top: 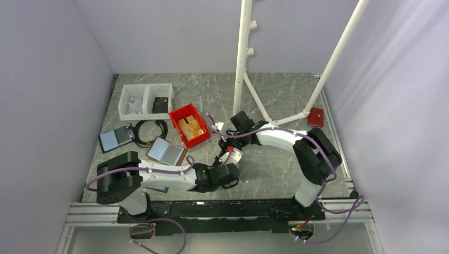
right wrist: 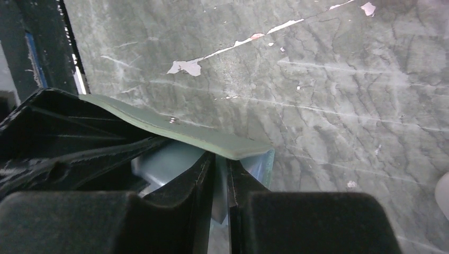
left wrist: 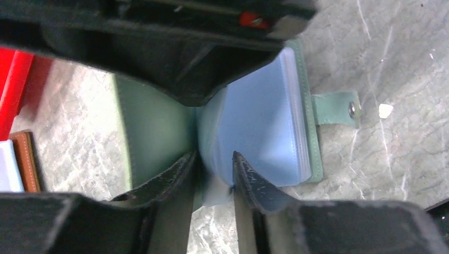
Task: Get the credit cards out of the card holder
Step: Open the card holder at the center of the board.
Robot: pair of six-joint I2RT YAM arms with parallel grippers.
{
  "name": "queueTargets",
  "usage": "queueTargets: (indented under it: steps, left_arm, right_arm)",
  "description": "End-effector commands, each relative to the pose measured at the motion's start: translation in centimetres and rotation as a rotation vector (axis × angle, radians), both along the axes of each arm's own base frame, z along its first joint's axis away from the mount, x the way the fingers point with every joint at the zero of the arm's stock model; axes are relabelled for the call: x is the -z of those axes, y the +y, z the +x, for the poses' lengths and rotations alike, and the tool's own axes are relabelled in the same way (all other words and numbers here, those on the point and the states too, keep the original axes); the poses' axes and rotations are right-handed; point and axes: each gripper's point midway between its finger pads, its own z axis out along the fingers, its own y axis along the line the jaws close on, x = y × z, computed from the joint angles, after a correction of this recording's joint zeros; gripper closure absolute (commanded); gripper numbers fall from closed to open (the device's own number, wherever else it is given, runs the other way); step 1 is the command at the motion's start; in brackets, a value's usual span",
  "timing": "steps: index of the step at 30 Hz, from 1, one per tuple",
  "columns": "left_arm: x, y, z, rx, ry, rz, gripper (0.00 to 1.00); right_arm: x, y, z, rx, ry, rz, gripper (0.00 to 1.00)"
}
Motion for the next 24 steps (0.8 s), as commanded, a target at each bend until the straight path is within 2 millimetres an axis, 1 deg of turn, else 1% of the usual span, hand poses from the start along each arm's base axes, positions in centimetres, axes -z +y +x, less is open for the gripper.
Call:
queueTargets:
  steps: [1, 5, 8, 12, 15, 17, 20, 22, 24]
  left_arm:
    - [-1.6, 0.5, 0.5, -0.070, 0.019, -0.113, 0.69]
    - [-1.2, 1.7, 0.6, -0.127, 0.098, -0.235, 0.82]
    - [-0.8, 2.6, 0.8, -0.174, 0.161, -0.341, 0.87]
    - [-0.9, 3.9, 1.1, -0.226, 0.205, -0.441, 0.89]
    - [-0.8, 4.7, 1.2, -0.259, 0.238, -0.493, 0.89]
    - [-0.5, 5.2, 0.9, -0.273, 0.264, -0.514, 0.85]
    - [-0.8, 5.4, 0.8, -0.290, 0.285, -0.552, 0.73]
    - [-0.9, 5.7, 0.7, -0.310, 0.293, -0.558, 0.65]
    - [-1.1, 6.1, 0.8, -0.337, 0.293, -0.553, 0.60]
  right_arm:
    - [-4.7, 0.7, 1.3, -0.026, -0.067, 0.120, 0.83]
    - [-7.1, 0.1, 1.2, -0.051, -0.122, 0.178, 0.82]
    - [-8.1, -0.3, 0.7, -0.091, -0.161, 0.215, 0.80]
    - [-7.9, -0.6, -0.1, -0.151, -0.173, 0.228, 0.80]
    - [-7.0, -0.9, -0.8, -0.217, -0.191, 0.221, 0.80]
    - [-6.3, -1.1, -1.8, -0.296, -0.214, 0.226, 0.80]
    - [-4.8, -1.3, -2.9, -0.378, -0.255, 0.215, 0.80]
    - [-3.8, -1.3, -2.8, -0.380, -0.268, 0.185, 0.80]
    - [-2.7, -1.1, -2.2, -0.350, -0.264, 0.138, 0.80]
